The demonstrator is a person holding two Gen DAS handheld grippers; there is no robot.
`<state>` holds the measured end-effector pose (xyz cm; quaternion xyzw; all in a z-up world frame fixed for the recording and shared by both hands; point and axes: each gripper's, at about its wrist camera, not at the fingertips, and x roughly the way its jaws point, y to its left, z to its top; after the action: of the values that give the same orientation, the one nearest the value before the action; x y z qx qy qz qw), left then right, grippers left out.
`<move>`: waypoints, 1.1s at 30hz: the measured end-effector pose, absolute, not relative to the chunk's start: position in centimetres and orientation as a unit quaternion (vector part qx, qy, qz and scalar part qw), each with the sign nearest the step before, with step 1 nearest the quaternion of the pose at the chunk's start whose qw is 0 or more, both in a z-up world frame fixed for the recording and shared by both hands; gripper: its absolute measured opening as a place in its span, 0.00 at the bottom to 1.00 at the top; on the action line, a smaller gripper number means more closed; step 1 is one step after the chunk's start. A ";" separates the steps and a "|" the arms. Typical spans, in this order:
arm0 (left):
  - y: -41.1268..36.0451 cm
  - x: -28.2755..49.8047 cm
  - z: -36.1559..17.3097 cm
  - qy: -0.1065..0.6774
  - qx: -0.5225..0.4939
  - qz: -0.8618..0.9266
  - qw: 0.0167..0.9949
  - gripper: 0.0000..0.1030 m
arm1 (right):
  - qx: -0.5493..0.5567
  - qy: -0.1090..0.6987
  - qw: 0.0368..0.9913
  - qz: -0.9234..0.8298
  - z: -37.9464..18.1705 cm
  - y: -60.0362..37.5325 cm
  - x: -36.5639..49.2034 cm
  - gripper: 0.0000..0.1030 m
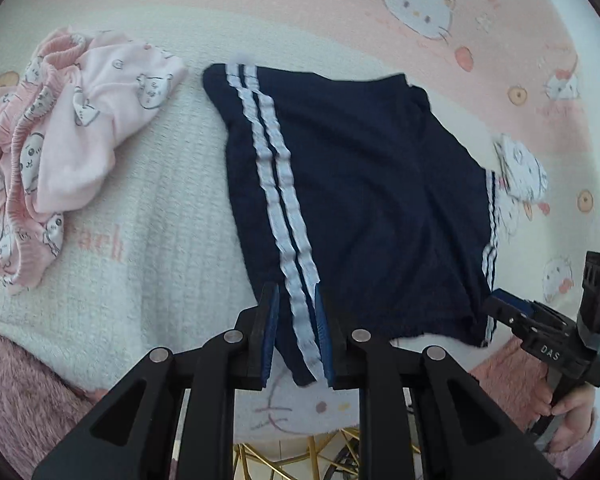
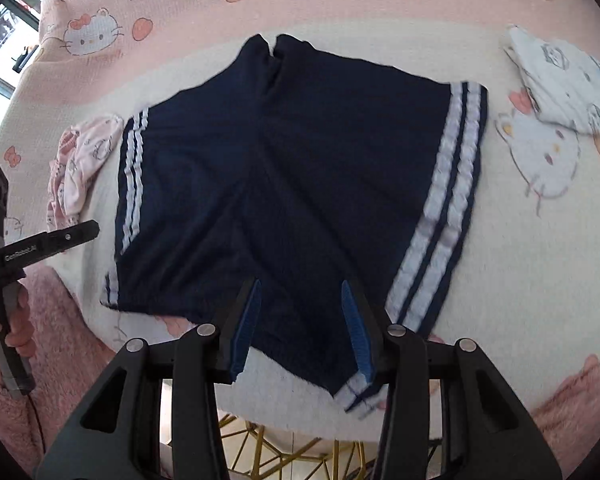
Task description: Fold clothes
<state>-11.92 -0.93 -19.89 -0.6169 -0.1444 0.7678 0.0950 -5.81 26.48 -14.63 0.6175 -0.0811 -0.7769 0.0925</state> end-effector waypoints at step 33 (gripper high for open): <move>-3.0 -9.5 -23.7 -0.210 -0.626 0.750 0.042 0.32 | 0.615 -0.150 -0.013 -0.774 -16.6 30.9 -1.0 0.42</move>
<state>-9.46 -3.00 -23.68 -0.6263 -0.2104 0.7495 0.0416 -1.03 30.90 -16.63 0.6145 -0.1503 -0.7743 -0.0133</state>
